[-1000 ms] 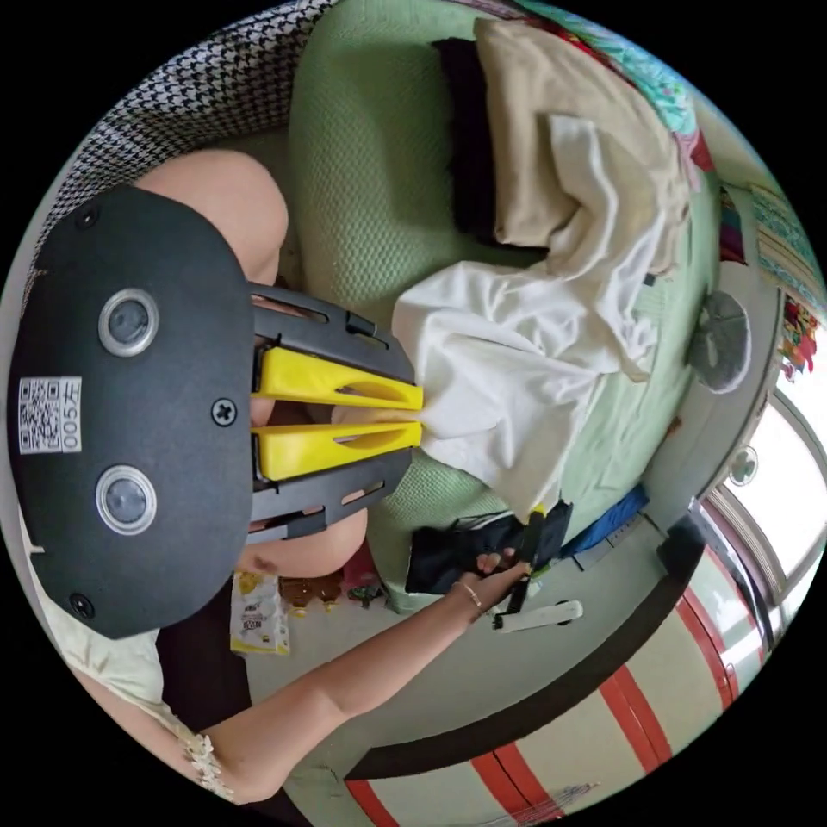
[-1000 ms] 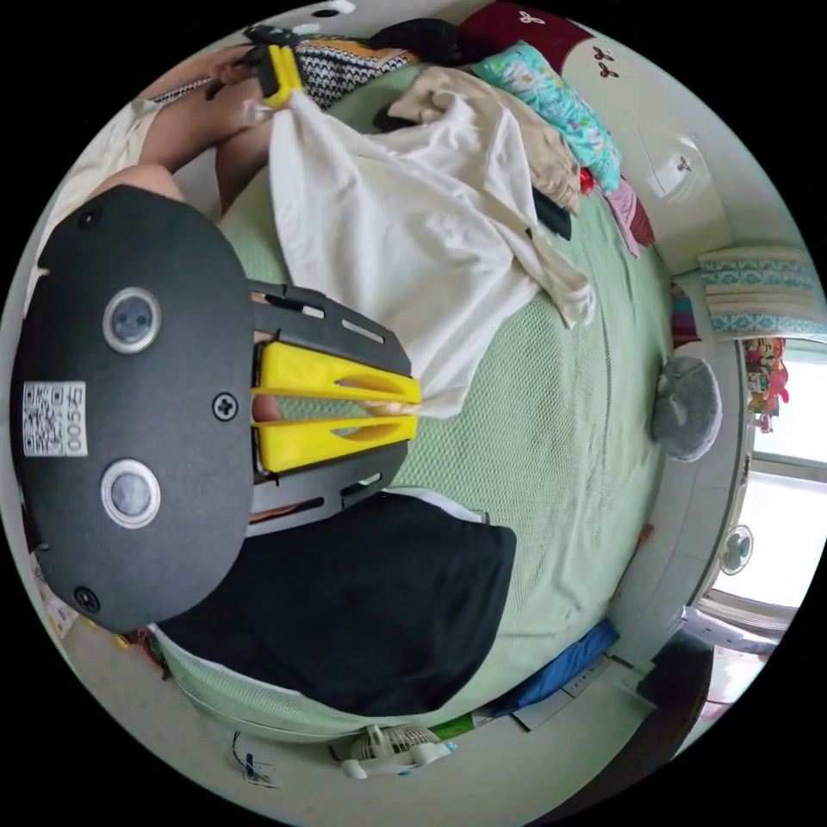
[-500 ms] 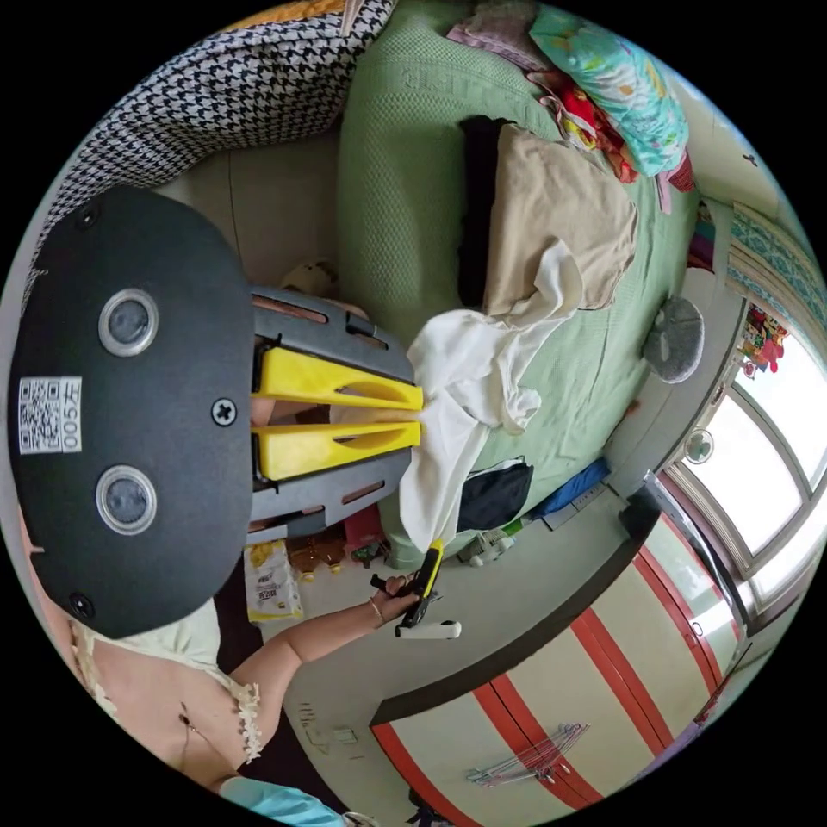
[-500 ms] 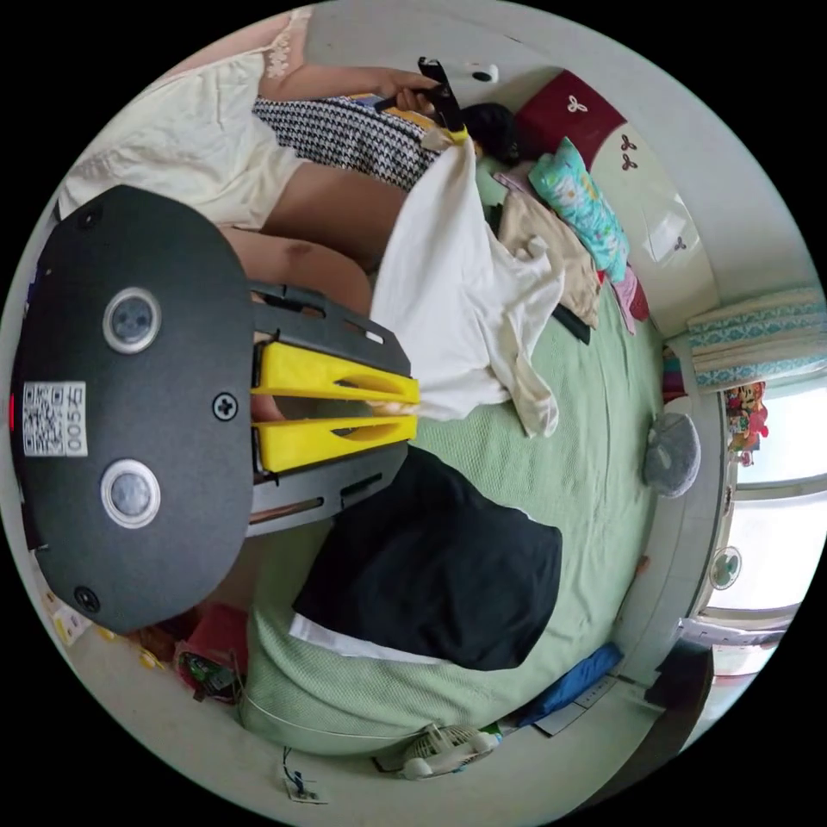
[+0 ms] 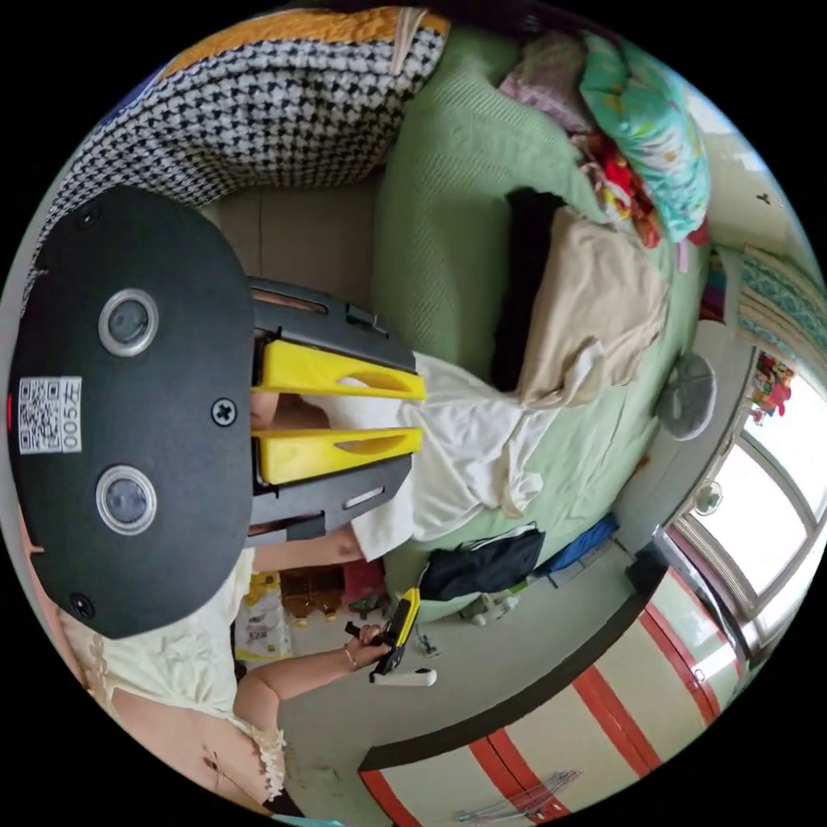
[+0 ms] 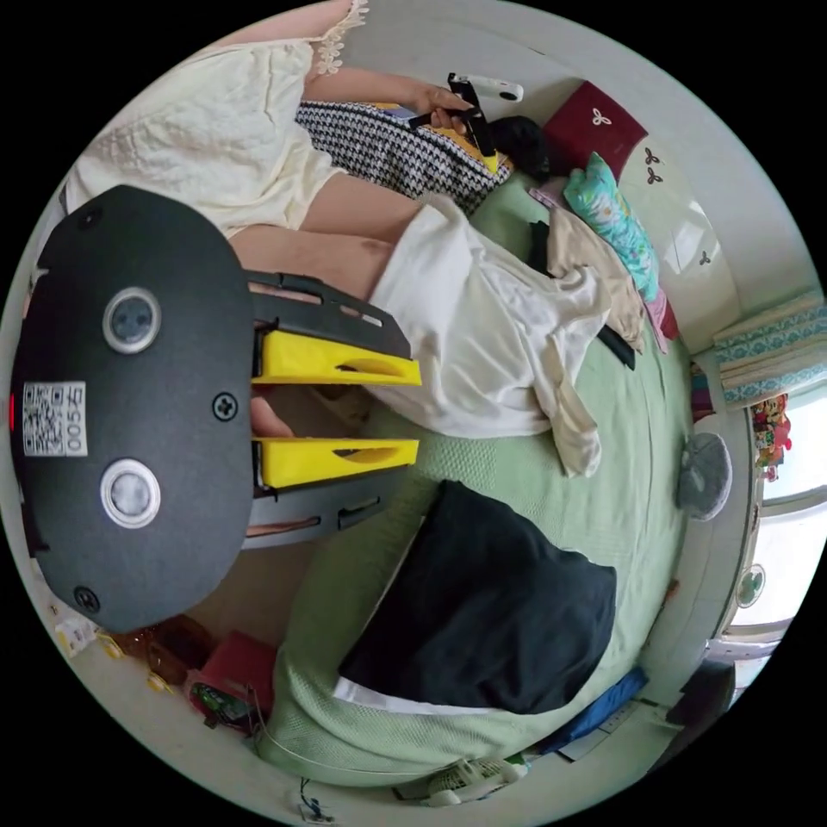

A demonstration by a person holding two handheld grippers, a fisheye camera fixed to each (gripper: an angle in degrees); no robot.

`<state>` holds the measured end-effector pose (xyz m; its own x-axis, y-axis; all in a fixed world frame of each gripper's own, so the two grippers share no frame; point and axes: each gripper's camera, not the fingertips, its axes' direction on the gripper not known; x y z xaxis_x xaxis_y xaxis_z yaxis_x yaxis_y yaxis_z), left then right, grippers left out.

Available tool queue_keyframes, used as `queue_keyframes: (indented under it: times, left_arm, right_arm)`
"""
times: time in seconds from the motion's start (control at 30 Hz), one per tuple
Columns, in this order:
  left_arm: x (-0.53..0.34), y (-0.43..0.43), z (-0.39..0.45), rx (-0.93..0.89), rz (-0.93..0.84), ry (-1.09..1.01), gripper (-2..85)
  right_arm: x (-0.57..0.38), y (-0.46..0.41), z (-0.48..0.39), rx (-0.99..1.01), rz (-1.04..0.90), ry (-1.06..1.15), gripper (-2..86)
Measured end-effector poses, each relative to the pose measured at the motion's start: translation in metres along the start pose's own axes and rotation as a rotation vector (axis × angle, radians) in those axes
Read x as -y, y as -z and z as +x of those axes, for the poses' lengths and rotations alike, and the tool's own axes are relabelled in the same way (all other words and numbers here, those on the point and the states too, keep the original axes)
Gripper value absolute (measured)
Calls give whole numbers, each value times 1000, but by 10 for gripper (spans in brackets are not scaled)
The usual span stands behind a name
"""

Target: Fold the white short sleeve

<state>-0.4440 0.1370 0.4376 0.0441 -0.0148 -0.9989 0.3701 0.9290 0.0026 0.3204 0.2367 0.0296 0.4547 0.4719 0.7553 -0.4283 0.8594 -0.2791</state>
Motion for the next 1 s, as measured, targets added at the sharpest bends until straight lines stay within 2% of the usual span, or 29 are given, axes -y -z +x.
queue_keyframes:
  times: [0.13,0.2,0.27,0.33,0.47,0.6,0.7,0.77,0.83,1.0]
  left_arm:
    - [65,-7,13,124,104,-115,107]
    - [97,-23,18,110,101,-149,121]
    - [143,-55,23,34,55,-163,139]
    - [174,-81,27,36,7,-174,151]
    - [242,-128,34,193,-50,-232,175]
    - [287,-157,29,223,-99,-241,176]
    - [314,-187,22,222,-196,-222,150]
    - [331,-204,12,255,-224,-147,80]
    - [340,-208,6,242,-184,-106,33]
    - [363,-192,-1,129,-64,-82,15]
  right_arm:
    - [55,-10,16,-42,56,31,88]
    - [84,-23,25,-42,65,16,93]
    - [123,-45,40,35,64,-41,104]
    - [149,-59,50,104,81,-80,115]
    - [194,-85,56,126,114,-54,142]
    - [218,-112,55,85,61,-22,146]
    - [229,-136,51,49,23,-9,129]
    - [234,-151,48,38,19,-7,114]
    - [236,-156,46,12,40,-24,83]
    - [238,-142,42,-4,138,-36,-3]
